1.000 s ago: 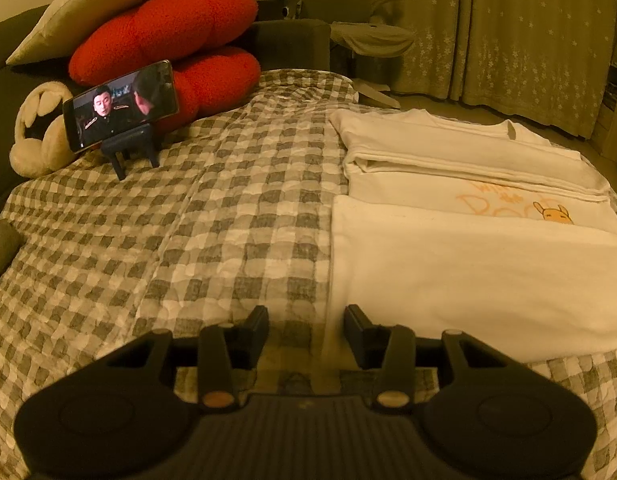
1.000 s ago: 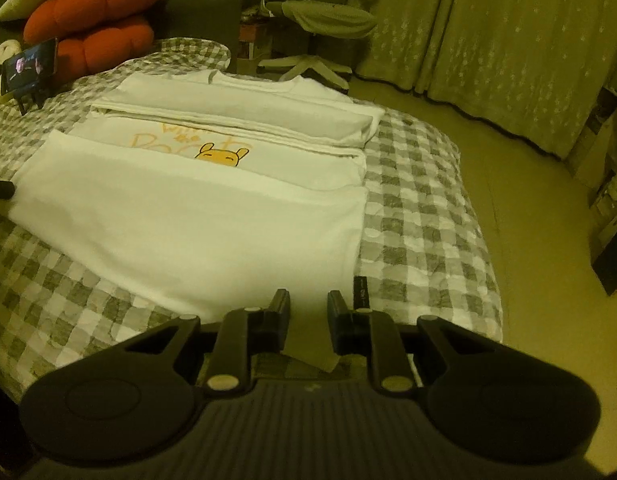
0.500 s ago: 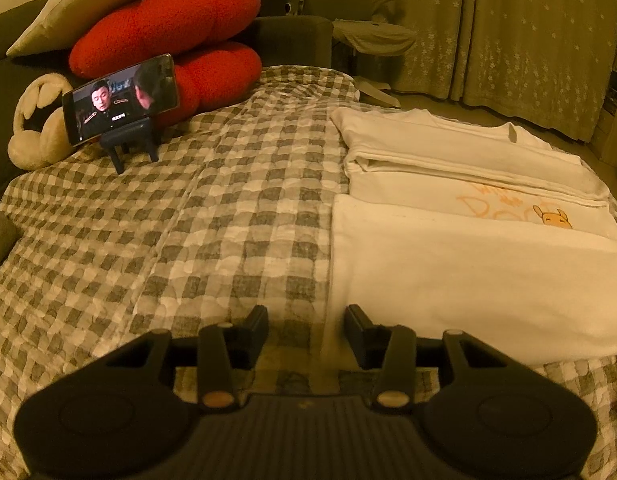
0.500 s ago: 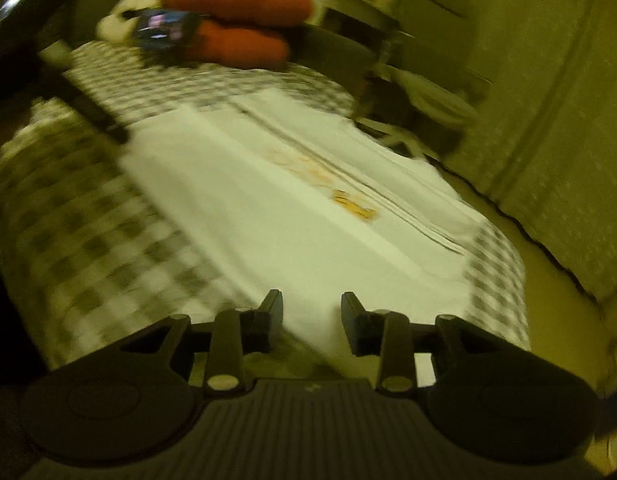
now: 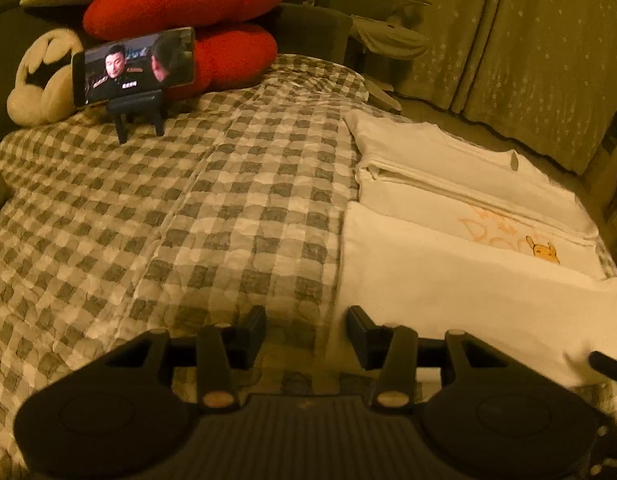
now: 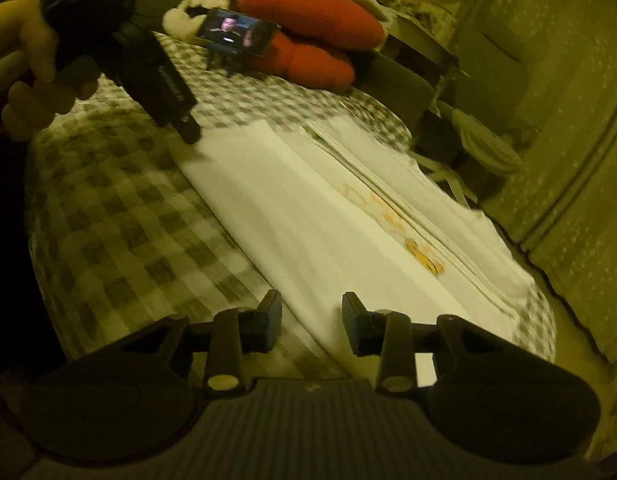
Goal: Fold clothes
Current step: 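Move both grippers to one end of the folded Pooh shirt strip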
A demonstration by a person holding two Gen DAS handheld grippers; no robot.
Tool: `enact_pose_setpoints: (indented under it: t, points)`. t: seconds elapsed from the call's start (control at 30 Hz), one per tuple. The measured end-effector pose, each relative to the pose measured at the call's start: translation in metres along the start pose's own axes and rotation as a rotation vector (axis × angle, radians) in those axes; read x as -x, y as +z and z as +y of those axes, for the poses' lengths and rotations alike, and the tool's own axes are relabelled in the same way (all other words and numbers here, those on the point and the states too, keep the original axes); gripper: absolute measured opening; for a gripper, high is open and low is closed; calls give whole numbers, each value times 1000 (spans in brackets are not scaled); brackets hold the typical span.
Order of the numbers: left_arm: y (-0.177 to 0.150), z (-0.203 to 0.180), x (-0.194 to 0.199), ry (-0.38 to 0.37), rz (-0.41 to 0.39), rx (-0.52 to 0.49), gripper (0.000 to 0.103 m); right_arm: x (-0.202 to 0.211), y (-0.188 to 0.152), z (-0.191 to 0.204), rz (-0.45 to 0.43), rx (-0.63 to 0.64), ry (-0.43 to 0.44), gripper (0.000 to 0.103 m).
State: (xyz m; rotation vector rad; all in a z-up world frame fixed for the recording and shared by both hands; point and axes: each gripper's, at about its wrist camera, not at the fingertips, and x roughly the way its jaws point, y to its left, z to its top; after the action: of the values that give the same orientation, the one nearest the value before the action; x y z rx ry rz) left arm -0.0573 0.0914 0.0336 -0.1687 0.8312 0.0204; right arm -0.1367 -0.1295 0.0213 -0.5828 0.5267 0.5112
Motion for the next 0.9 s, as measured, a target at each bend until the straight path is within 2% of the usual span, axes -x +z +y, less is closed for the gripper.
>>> enact_pose_setpoints:
  t: [0.1,0.27,0.4,0.47,0.53,0.6,0.63,0.67,0.9]
  points:
    - [2,6,1,-15,6,31,46,-7,9,7,-12,19,19,38]
    - [8,16,7,18,-32,48,46,-23,26,24,-25,69,52,38]
    - [9,18,9,-6,-34,31,46,-33,38,38,-53,111,91,38]
    - [8,15,11,-27,-36,-8,46,-37,41,44,-60,142,101,38]
    - [5,10,15,-59,-43,-72,46,-42,40,44,-55,151,97,31]
    - [3,3,19,-89,-54,-146,46,-45,40,41,-51,148,96,28]
    - [1,0,21,-100,-65,-188,46,-46,41,38,-48,133,93,17]
    - [0,-4,23,-110,-76,-231,47,-47,42,34,-45,116,88,13]
    - [-12,-26,30,-204,-111,-452,50,-43,47,9,-53,-41,167,9]
